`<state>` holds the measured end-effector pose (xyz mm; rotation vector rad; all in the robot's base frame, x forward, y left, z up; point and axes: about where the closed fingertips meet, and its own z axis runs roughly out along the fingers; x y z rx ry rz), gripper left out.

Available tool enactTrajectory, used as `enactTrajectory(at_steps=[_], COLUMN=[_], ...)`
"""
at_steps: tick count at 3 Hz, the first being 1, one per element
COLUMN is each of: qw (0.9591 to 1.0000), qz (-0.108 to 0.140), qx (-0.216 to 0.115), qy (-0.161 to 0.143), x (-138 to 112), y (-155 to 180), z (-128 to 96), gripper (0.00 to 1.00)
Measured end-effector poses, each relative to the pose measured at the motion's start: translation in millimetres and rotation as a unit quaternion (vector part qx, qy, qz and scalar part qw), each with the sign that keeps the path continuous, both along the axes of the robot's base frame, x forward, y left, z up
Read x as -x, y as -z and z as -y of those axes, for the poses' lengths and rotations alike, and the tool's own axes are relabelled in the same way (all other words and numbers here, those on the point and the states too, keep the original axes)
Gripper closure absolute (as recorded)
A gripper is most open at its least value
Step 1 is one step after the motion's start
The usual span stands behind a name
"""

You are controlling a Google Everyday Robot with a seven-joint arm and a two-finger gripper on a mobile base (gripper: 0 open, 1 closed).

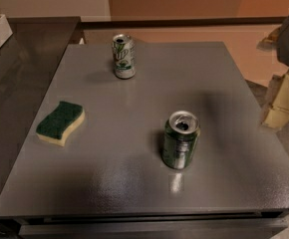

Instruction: Move green can near 7up can

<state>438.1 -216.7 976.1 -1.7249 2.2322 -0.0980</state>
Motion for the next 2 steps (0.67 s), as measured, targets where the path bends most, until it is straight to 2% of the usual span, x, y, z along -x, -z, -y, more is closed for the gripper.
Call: enactTrajectory(at_steps=[2], qw=[1.0], qz=[0.0], qx=[0.0], qy=[0.0], x=[0.0], y=[0.0], z=[0.0], gripper=[0.0])
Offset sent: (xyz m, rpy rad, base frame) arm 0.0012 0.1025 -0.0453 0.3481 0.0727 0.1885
